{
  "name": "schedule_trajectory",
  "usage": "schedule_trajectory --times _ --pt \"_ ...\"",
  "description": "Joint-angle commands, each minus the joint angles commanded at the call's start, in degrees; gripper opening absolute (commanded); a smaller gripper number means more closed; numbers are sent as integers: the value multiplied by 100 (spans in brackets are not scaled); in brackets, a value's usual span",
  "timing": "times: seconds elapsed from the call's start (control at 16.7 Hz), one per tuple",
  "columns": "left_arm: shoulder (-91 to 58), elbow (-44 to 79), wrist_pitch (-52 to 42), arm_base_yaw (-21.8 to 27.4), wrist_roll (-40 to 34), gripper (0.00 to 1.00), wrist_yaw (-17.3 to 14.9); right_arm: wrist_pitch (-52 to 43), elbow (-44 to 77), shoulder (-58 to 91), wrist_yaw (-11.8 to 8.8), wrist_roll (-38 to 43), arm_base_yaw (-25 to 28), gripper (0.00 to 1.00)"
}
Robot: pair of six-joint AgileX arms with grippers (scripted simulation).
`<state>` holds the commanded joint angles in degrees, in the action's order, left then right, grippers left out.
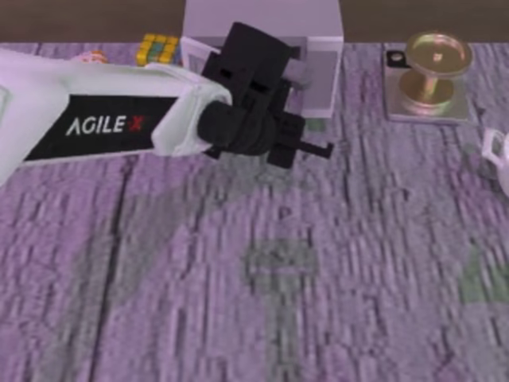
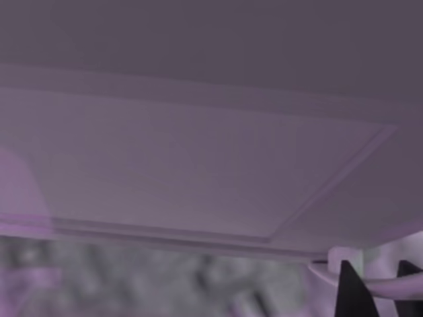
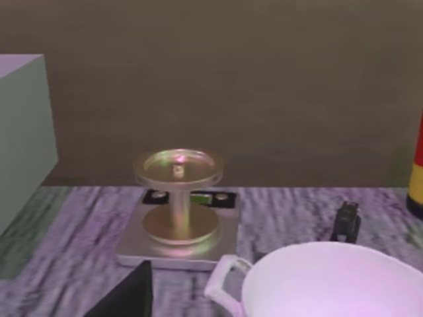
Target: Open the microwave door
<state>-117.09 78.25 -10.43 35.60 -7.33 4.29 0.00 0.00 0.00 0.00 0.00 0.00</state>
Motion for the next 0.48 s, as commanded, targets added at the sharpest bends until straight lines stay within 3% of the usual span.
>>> schedule_trajectory --times 0.48 --pt "153 -235 96 -89 281 0 -240 0 0 0 0 0 0 100"
